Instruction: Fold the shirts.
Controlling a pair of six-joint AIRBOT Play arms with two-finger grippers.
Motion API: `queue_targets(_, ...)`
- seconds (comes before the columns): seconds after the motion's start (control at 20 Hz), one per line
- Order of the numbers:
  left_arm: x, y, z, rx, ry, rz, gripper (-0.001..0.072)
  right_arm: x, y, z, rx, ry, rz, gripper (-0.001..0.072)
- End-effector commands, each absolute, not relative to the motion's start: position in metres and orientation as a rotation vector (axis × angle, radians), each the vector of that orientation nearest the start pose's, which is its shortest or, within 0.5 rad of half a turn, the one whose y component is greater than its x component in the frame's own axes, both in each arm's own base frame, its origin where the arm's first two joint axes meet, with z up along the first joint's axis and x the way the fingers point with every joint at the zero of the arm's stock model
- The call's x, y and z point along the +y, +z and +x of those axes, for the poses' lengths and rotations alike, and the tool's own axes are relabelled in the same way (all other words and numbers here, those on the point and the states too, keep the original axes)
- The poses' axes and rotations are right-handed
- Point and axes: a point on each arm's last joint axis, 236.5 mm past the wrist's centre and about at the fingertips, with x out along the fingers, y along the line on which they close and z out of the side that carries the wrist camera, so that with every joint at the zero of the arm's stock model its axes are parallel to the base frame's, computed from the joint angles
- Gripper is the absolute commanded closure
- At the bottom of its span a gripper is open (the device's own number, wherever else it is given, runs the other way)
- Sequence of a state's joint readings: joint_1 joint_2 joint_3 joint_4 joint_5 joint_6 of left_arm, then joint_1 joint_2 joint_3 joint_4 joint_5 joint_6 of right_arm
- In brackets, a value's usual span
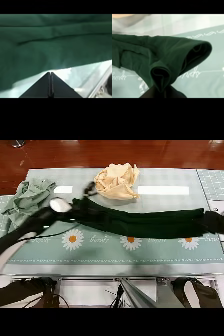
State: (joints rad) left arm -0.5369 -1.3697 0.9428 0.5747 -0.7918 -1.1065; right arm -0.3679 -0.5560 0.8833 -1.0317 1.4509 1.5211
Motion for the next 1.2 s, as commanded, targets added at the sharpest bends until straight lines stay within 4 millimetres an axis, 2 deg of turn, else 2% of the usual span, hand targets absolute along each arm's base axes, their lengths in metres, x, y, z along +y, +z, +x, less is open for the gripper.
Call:
queue_targets(0.0,-0.427,-0.037,0.255,1.27,-1.049,-0.244,0.0692,0.052,0.143,0.197,0.988,0.121,0.517,0.0692)
queue_targets(0.1,-0.468,-0.048,0.236,1.321,-1.127,-0.209,0.0692,0.061,0.146,0.194,0.989,0.157,0.529,0.0692)
queue_targets(0.2,-0.501,-0.058,0.214,1.382,-1.177,-0.194,0.0692,0.067,0.151,0.196,0.973,0.19,0.539,0.0692)
queue_targets(0.35,-0.529,-0.069,0.173,1.502,-1.233,-0.173,0.0692,0.067,0.151,0.197,0.967,0.19,0.537,0.0692)
queue_targets(0.45,-0.535,-0.064,0.152,1.543,-1.302,-0.131,0.0692,0.067,0.151,0.197,0.966,0.19,0.535,0.0692)
queue_targets(0.5,-0.536,-0.057,0.154,1.534,-1.314,-0.134,0.0692,0.067,0.152,0.197,0.964,0.19,0.534,0.0692)
queue_targets(0.55,-0.535,-0.046,0.167,1.509,-1.315,-0.15,0.0692,0.067,0.152,0.198,0.962,0.191,0.534,0.0692)
queue_targets(0.6,-0.532,-0.034,0.187,1.475,-1.301,-0.18,0.0692,0.067,0.152,0.198,0.96,0.194,0.536,0.0692)
queue_targets(0.65,-0.523,-0.02,0.216,1.44,-1.262,-0.231,0.0692,0.068,0.153,0.198,0.959,0.198,0.535,0.0692)
queue_targets(0.7,-0.509,-0.005,0.247,1.402,-1.221,-0.279,0.0692,0.069,0.153,0.198,0.958,0.204,0.536,0.0692)
queue_targets(0.8,-0.465,0.03,0.312,1.32,-1.131,-0.379,0.0692,0.073,0.156,0.2,0.948,0.224,0.542,0.0692)
queue_targets(0.9,-0.404,0.068,0.367,1.219,-1.037,-0.454,0.0692,0.078,0.163,0.206,0.917,0.249,0.564,0.0692)
queue_targets(0.95,-0.366,0.086,0.389,1.16,-0.973,-0.471,0.0692,0.083,0.166,0.209,0.913,0.284,0.578,0.0692)
queue_targets(1.05,-0.287,0.114,0.414,1.057,-0.832,-0.477,0.0692,0.099,0.176,0.22,0.903,0.383,0.631,0.0692)
queue_targets(1.15,-0.216,0.137,0.416,0.963,-0.712,-0.481,0.0692,0.109,0.189,0.239,0.853,0.465,0.689,0.0692)
